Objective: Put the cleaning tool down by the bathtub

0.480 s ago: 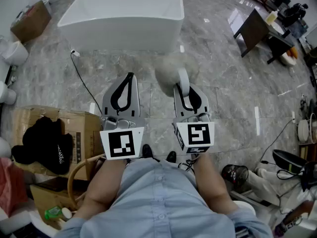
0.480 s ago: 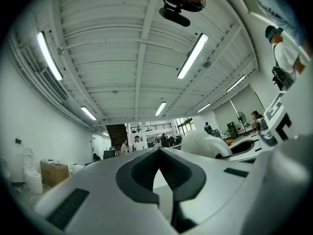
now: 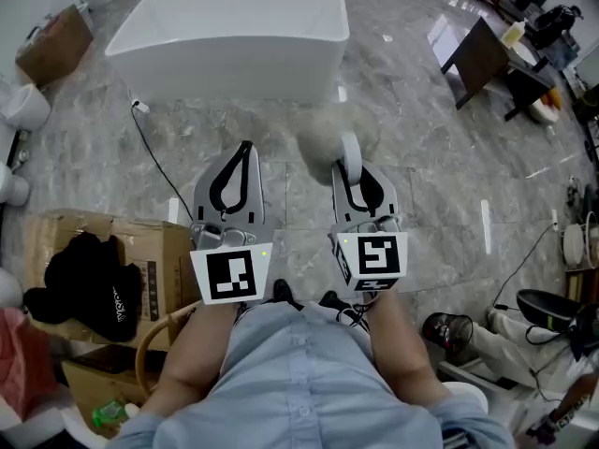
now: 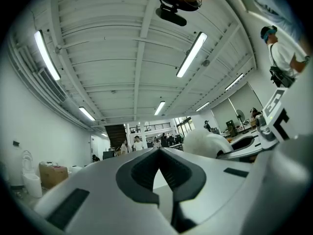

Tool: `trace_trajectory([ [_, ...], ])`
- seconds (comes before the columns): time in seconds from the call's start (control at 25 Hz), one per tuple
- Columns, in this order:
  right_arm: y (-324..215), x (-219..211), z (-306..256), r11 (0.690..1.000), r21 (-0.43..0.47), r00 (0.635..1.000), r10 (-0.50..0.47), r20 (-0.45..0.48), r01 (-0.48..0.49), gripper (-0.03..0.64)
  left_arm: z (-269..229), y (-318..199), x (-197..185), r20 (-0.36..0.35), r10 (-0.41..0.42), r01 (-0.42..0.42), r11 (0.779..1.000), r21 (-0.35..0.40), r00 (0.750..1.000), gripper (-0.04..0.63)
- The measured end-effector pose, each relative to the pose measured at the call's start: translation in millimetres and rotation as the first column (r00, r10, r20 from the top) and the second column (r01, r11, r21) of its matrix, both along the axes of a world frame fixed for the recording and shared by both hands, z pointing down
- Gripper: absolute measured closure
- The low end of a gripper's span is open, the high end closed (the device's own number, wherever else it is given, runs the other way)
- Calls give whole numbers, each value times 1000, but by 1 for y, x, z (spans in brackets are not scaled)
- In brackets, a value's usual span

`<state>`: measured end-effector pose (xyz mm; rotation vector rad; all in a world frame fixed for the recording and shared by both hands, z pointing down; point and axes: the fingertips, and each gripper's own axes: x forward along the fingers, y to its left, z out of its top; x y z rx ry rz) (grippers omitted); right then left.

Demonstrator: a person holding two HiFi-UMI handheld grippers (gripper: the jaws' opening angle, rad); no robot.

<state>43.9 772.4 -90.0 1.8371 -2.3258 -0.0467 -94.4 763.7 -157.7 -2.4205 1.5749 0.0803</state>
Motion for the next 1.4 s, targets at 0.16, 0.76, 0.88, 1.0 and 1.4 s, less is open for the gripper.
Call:
trace_trajectory([
  [0.16,-13,2,5,1000,-15,1000,24,-2,-24,522,8,-16,-9,6,0,0,1000,-19,1000,580],
  [0.76,-137,45,33,997,-55,998,61,18,-60,522,43,-135,8,27,-26,29,996,-83,999,580],
  [0.88,-179,57,38,997,-66,999,50,23,-48,522,47,-176,19,38,-39,43,994,-96,998,580],
  [1.0,-224,70,41,996,-79,999,35,29,-33,522,49,-220,30,49,-53,58,993,-107,997,580],
  [1.4,-350,95,27,998,-61,999,-23,33,25,522,29,-340,57,54,-98,102,992,-80,994,579],
])
